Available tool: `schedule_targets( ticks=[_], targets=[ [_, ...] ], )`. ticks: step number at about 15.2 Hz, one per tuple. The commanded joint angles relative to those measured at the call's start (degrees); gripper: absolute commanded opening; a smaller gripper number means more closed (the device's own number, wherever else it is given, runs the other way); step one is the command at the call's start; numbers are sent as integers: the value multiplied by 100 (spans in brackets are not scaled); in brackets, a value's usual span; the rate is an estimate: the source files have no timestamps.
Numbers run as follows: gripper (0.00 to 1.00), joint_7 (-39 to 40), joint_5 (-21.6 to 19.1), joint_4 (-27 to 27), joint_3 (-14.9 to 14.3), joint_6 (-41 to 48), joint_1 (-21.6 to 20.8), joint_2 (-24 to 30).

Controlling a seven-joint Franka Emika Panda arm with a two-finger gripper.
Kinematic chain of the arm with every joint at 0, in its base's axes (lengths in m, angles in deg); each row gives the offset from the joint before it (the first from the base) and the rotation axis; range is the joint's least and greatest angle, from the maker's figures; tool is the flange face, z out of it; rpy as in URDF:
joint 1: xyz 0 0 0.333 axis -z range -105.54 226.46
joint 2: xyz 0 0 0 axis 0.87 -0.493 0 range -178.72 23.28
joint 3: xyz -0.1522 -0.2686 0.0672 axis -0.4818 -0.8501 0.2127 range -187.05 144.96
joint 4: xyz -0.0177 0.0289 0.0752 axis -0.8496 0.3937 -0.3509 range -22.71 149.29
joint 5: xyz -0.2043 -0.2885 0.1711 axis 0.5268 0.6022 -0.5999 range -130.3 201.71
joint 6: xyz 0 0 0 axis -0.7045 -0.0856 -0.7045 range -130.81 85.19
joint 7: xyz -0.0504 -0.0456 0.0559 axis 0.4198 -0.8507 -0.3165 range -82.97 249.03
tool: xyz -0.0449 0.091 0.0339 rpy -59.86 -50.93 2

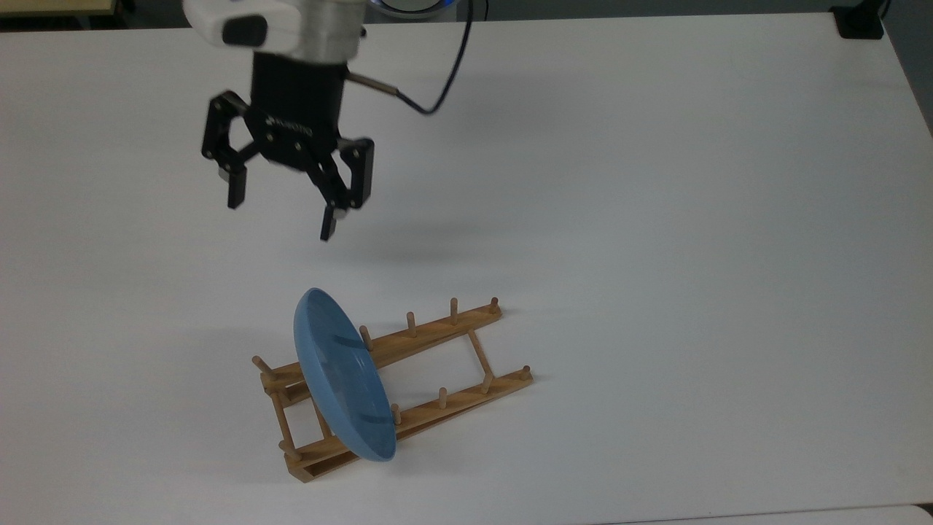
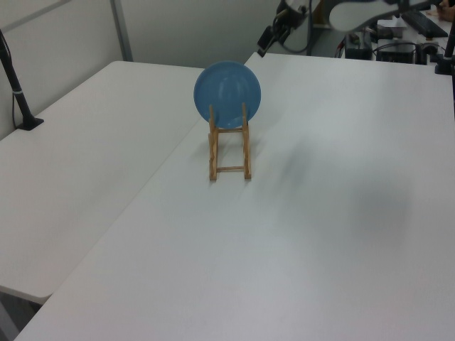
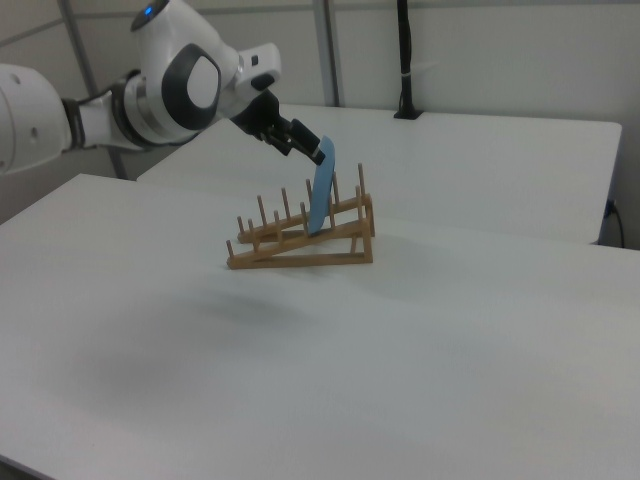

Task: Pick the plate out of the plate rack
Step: 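Lower the open gripper onto the rim of the blue plate, then close the gripper on the blue plate's rim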

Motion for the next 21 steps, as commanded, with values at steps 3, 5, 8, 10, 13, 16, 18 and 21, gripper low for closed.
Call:
schedule_targets(
  ticks=[3,5,8,10,13,16,18,21],
  targets=[
    [93,-2214,1449,-188,-52,-469,-114,-580],
    [93,-2777,1819,-452,-52,-461,-114,-853],
    [87,-3043,2023,-576,-52,-470,-114,-995],
    [78,-3044,2023,-585,-52,-461,-123,-1003],
    [67,-3061,2031,-594,-43,-461,-123,-1074],
    [48,-3061,2075,-585,-34,-461,-158,-1074],
    [31,-3053,2136,-585,-25,-461,-175,-1074],
    [13,-3052,2198,-585,-25,-452,-246,-1065]
  ],
)
